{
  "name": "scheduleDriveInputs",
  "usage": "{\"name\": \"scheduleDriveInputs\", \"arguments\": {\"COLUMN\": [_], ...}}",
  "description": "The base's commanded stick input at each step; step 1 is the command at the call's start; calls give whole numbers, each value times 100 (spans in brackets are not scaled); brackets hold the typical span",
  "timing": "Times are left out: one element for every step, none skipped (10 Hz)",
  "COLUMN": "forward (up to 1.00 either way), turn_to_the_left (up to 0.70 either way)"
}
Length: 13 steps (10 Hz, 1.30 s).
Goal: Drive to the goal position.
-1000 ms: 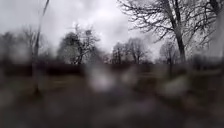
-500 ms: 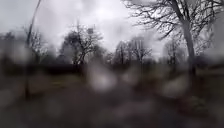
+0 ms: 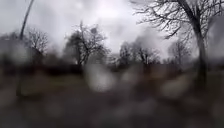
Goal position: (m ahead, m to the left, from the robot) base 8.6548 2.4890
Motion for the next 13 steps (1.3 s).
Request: {"name": "scheduleDriveInputs", "arguments": {"forward": [100, 100, 100, 100, 100, 100, 100, 100, 100, 100, 100, 100, 100], "turn_to_the_left": [0, 0, 0, 0, 0, 0, 0, 0, 0, 0, 24, 40, 40]}}
